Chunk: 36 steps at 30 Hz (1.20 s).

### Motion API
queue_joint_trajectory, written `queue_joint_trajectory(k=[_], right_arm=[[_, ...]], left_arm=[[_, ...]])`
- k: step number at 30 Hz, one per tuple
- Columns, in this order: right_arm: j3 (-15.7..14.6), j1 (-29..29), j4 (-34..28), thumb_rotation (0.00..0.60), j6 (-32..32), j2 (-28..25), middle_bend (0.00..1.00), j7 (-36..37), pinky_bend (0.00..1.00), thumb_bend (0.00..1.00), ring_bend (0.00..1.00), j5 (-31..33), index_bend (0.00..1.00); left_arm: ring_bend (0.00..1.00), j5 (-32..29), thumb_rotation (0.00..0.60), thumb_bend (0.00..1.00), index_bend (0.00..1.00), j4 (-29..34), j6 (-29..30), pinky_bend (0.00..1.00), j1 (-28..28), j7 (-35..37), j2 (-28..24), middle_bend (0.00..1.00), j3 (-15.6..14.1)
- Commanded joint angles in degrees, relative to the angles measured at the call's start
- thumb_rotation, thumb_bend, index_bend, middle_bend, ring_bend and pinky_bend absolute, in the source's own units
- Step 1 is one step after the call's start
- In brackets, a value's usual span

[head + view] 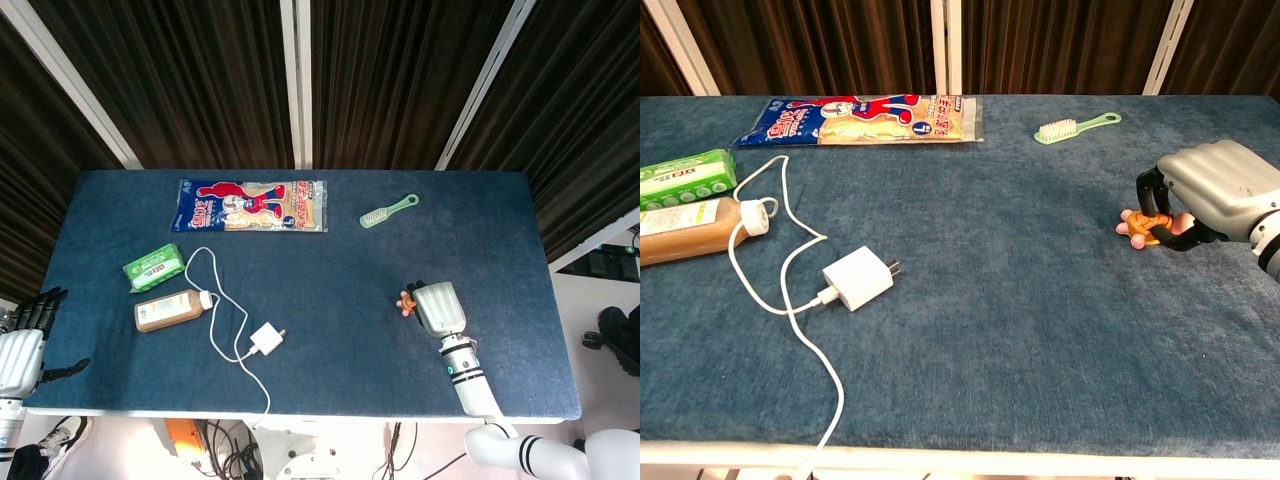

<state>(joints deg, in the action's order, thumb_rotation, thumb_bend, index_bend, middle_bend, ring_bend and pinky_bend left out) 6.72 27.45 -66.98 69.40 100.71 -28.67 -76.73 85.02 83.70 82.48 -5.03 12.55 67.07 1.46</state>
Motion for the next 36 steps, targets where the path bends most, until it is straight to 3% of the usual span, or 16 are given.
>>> queue_joint_trajectory(k=[1,3,7,9,12,22,32,36], right_arm=[[0.1,-0.2,0.0,0.6,0.4,-0.1,0.86,0.9,0.87,0.52,0.87,-0.3,1.0],[-0.3,-0.3,-1.0,0.6,-0.6,-1.1,0.8,1.3,0.83,0.45,0.81,-0.2,0.94],[-0.4,-0.5,-5.4,0.6,-2.0,-4.6,0.51,0.8,0.64,0.19,0.47,0.6,0.53],[-0.1,-0.7,-6.9,0.6,-1.4,-5.7,0.42,0.9,0.63,0.12,0.39,0.5,0.43],[0.1,-0.9,-8.6,0.6,-0.9,-7.0,0.35,0.9,0.62,0.09,0.35,0.5,0.36],[-0.5,-1.7,-10.9,0.6,-0.5,-8.9,0.4,1.0,0.62,0.09,0.35,0.4,0.34],[0.2,-0.4,-6.9,0.6,-2.4,-5.3,0.47,-0.5,0.62,0.16,0.42,2.3,0.45],[0.6,0.2,-4.3,0.6,-2.7,-3.3,0.51,-0.4,0.65,0.24,0.5,2.3,0.55]], left_arm=[[0.0,0.0,0.6,0.0,0.03,-0.1,0.0,0.0,0.0,0.2,0.0,0.03,0.0],[0.0,0.1,0.6,0.0,0.03,-0.2,0.1,0.0,0.1,0.3,0.1,0.03,-0.1],[0.0,0.3,0.6,0.0,0.03,-0.4,0.3,0.0,0.2,0.3,0.1,0.03,-0.1],[0.0,0.4,0.6,0.0,0.03,-0.3,0.4,0.0,0.2,0.4,0.0,0.03,-0.1],[0.0,0.4,0.6,0.0,0.03,-0.3,0.4,0.0,0.2,0.4,0.0,0.03,-0.1],[0.0,0.5,0.6,0.0,0.03,-0.2,-0.1,0.0,-0.1,0.4,0.1,0.03,-0.1],[0.0,0.7,0.6,0.0,0.03,-0.7,-0.6,0.0,-0.2,2.0,0.0,0.03,-0.5],[0.0,0.5,0.6,0.0,0.03,-1.1,-0.5,0.0,-0.1,2.5,0.1,0.03,-0.4]])
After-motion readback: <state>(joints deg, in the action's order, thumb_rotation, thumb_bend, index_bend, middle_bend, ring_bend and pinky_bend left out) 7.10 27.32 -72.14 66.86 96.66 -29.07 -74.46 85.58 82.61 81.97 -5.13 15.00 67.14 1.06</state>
